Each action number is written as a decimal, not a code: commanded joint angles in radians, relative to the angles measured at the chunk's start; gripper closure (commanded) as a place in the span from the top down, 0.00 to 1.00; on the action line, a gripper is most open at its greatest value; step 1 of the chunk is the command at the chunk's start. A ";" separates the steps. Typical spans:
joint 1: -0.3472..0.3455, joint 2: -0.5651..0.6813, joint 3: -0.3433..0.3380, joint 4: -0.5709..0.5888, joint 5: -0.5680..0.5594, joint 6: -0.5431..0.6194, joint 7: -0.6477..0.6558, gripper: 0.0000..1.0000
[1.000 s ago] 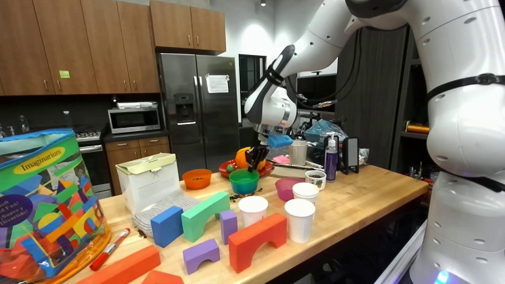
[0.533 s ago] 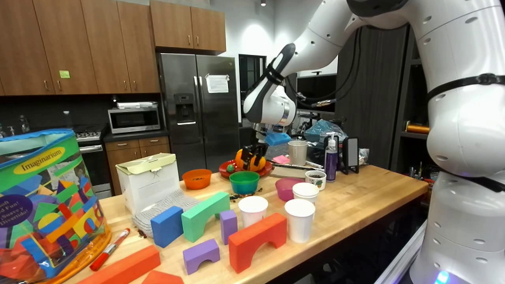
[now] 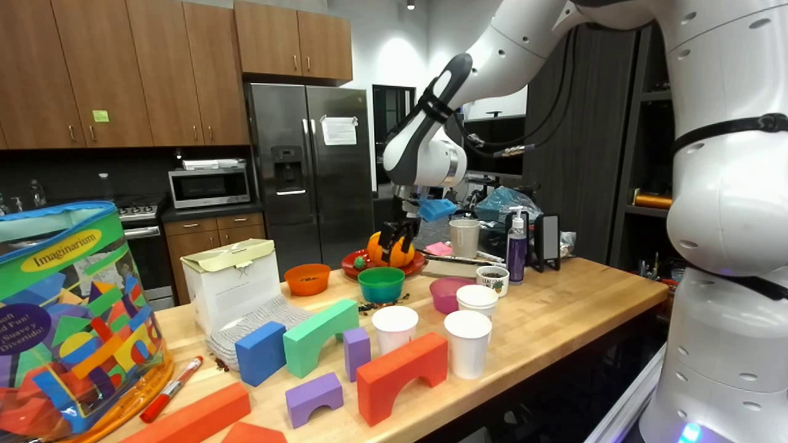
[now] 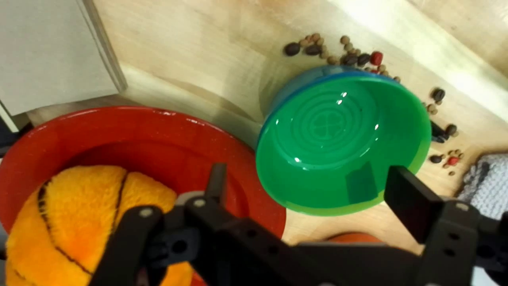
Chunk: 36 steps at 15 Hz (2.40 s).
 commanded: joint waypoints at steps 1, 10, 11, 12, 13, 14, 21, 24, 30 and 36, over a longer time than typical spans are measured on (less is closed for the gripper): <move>0.009 -0.115 -0.007 -0.119 -0.055 -0.051 -0.053 1.00; 0.064 -0.273 -0.094 -0.384 -0.523 0.028 -0.010 1.00; 0.062 -0.280 -0.101 -0.400 -0.541 0.039 -0.013 1.00; 0.061 -0.287 -0.106 -0.414 -0.552 0.049 -0.020 1.00; 0.062 -0.291 -0.110 -0.425 -0.566 0.056 -0.014 1.00; 0.061 -0.298 -0.115 -0.435 -0.578 0.058 -0.015 1.00; 0.055 -0.304 -0.140 -0.454 -0.574 0.055 -0.038 1.00; 0.049 -0.297 -0.158 -0.454 -0.562 0.062 -0.054 1.00; 0.051 -0.242 -0.186 -0.427 -0.496 0.087 -0.121 1.00; 0.045 -0.179 -0.179 -0.393 -0.433 0.097 -0.154 1.00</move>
